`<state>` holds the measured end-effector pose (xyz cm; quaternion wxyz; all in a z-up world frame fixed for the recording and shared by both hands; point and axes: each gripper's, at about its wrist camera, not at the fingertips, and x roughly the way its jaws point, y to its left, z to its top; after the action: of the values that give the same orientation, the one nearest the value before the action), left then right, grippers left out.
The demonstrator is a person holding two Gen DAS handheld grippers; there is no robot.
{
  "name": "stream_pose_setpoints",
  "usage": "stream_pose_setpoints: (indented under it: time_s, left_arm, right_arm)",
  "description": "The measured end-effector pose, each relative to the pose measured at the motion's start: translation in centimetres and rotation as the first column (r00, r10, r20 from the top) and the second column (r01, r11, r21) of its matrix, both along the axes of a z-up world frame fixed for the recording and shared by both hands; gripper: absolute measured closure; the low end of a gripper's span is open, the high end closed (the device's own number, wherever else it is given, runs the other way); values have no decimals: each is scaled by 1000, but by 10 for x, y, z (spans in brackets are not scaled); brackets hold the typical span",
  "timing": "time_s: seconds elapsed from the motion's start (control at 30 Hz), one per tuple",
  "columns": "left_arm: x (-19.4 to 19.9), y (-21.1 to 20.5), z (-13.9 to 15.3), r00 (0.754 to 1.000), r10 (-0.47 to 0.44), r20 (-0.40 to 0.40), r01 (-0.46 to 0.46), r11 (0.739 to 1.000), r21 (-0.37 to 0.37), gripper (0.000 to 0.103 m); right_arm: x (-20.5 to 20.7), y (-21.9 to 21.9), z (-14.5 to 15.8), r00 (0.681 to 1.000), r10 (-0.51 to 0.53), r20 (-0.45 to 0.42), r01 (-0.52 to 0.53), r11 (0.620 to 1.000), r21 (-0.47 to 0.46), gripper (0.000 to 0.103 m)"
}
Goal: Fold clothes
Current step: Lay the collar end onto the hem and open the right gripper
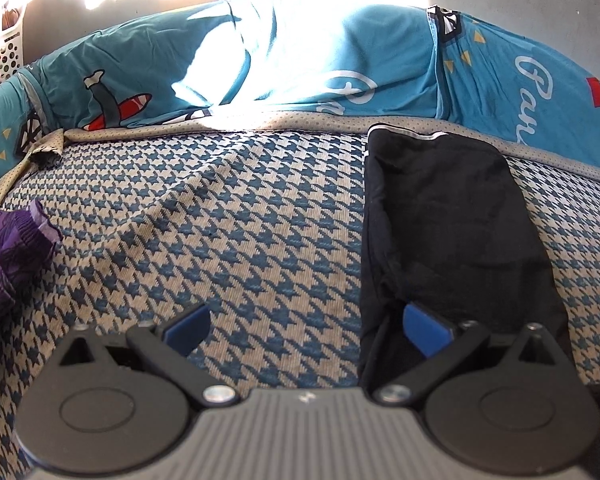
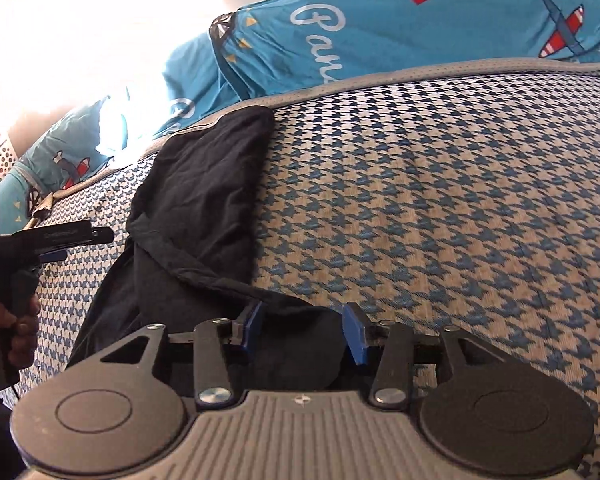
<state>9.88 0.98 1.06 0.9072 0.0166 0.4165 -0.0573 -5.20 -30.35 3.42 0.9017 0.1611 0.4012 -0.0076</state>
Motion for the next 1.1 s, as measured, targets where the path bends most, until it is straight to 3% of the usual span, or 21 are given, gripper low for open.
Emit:
stream_pose_setpoints:
  time_s: [0.1, 0.27, 0.43, 0.57, 0.83, 1.1]
  left_arm:
    - [-14, 14, -2, 1000, 16, -24, -16, 1000, -21, 0]
    - [-38, 32, -7, 997, 50, -57, -52, 998, -36, 0]
    - [-65, 41, -10, 997, 53, -61, -56, 998, -34, 0]
    - [-79, 45, -11, 996, 59, -71, -64, 996, -68, 0]
    - [-91, 41, -15, 995, 69, -76, -75, 994, -81, 0]
    - [-95, 37, -22, 993, 76, -85, -80, 996, -42, 0]
  right_arm:
    - [-15, -2, -3, 999, -35, 2, 35, 999, 37, 58]
    - [-37, 18, 3, 998, 42, 52, -45, 996, 71, 58]
    - [-68, 32, -3, 998, 53, 19, -56, 988, 146, 58]
    - [-90, 46, -9, 996, 84, -12, -81, 987, 142, 58]
    - [-104, 73, -19, 989, 150, -14, -149, 987, 54, 58]
    - [-104, 103, -30, 980, 199, -16, -200, 978, -64, 59]
